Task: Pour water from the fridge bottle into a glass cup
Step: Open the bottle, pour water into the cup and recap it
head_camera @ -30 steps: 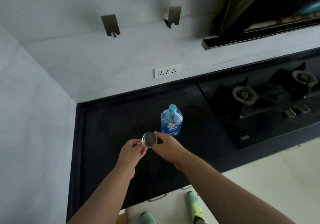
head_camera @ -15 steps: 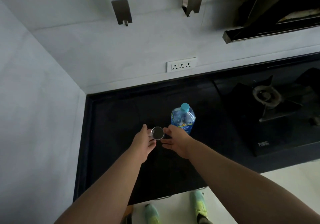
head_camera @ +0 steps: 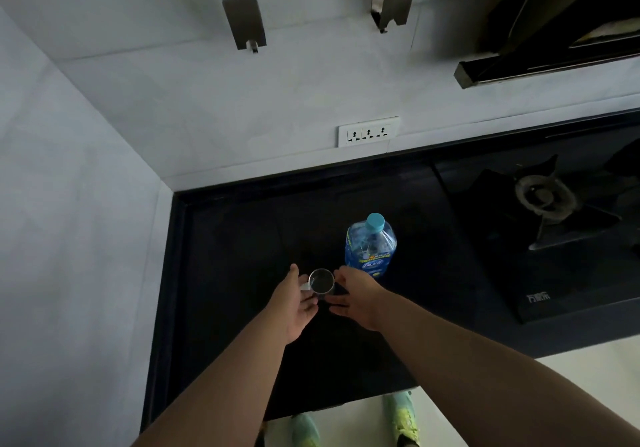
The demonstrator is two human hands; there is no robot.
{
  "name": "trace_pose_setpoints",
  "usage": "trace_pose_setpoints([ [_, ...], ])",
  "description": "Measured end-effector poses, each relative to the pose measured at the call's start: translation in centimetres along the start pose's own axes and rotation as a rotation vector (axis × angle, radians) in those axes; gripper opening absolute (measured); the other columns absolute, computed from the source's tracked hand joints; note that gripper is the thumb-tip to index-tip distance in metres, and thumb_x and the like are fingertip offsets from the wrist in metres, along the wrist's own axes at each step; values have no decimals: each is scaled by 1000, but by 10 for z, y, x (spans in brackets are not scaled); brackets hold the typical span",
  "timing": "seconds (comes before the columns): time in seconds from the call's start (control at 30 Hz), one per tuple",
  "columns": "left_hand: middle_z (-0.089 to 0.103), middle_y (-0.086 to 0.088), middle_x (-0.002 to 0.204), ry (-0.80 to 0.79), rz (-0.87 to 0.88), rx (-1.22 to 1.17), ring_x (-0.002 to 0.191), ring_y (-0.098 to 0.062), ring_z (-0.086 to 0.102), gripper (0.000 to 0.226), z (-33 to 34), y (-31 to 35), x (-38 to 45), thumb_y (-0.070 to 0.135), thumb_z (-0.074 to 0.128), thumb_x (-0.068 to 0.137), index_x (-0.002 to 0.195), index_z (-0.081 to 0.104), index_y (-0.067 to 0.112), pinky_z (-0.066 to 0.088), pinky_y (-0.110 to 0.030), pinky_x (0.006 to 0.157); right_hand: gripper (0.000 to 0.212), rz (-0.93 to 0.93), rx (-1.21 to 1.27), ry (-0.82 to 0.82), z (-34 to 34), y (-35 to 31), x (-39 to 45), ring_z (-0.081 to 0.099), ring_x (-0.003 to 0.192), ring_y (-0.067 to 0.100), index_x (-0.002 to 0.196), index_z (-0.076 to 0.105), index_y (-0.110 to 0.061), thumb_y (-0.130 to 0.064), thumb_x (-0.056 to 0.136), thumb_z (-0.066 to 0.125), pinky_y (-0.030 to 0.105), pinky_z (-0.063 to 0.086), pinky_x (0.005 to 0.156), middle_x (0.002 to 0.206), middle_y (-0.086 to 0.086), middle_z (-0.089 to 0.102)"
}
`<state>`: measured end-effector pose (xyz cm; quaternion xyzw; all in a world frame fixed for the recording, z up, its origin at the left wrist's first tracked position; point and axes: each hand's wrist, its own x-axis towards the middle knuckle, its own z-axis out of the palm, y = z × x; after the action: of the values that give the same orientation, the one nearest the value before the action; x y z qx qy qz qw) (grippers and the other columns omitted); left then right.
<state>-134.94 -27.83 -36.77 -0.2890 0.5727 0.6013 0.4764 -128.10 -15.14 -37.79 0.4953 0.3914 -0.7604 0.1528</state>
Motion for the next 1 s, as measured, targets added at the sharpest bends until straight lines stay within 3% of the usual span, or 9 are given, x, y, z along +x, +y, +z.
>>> trace_pose_setpoints([
  [0.17,56,-13,144,95,105,305,130,-30,57,51,-16,8,-18,34,57,105,153,46,18,52,-45,109,9,-90,-368,45,-32,5,-21,66,114,25,106,62,-22,-23,98,59,37,56,97,119,9,65],
  [0.3,59,7,142,119,479,776,125,-11,58,43,-18,10,-41,31,56,104,146,54,28,48,-37,110,12,-224,-484,195,-77,5,-38,69,90,19,106,68,-20,-21,97,60,32,57,76,106,8,73],
  [0.4,53,12,151,86,671,1007,135,-6,52,54,6,16,-55,32,65,99,150,49,33,45,-31,110,16,-486,-449,374,-92,-16,-61,73,86,16,98,70,-25,-16,98,57,39,61,76,99,3,77],
  [0.5,43,9,160,15,765,1115,145,-9,43,73,37,22,-59,34,75,93,156,38,39,42,-33,114,19,-764,-386,484,-86,-50,-95,72,84,12,97,68,-28,-12,97,58,30,58,72,94,-4,75],
  [0.6,39,6,162,-30,783,1182,147,-16,43,90,70,26,-50,35,81,86,160,31,36,40,-39,119,17,-970,-630,472,-70,-80,-108,67,82,5,112,67,-32,-23,98,62,20,51,71,104,-12,67],
  [0.67,44,8,158,-32,794,1247,139,-15,51,95,90,22,-36,38,87,77,157,35,34,43,-42,117,33,-967,-886,425,-57,-91,-104,65,93,6,132,61,-32,-36,99,62,23,53,80,124,-15,53],
  [0.73,52,9,148,42,852,1278,129,-12,58,85,102,16,-22,39,87,74,147,43,33,50,-39,110,39,-885,-1068,395,-48,-92,-95,64,103,15,136,57,-29,-43,100,59,32,57,87,132,-9,47],
  [0.87,55,8,136,132,951,1245,116,-11,63,60,102,2,-15,24,80,87,136,47,29,49,-23,86,26,-861,-1035,428,-50,-71,-84,63,89,12,120,53,-30,-40,98,63,33,62,77,121,-6,49],
  [1.0,56,11,127,147,1041,1270,111,-7,63,64,90,-19,-14,30,85,83,130,42,33,57,-27,90,31,-848,-1039,452,-58,-52,-85,60,86,8,112,50,-31,-40,92,71,28,61,75,113,-10,47],
])
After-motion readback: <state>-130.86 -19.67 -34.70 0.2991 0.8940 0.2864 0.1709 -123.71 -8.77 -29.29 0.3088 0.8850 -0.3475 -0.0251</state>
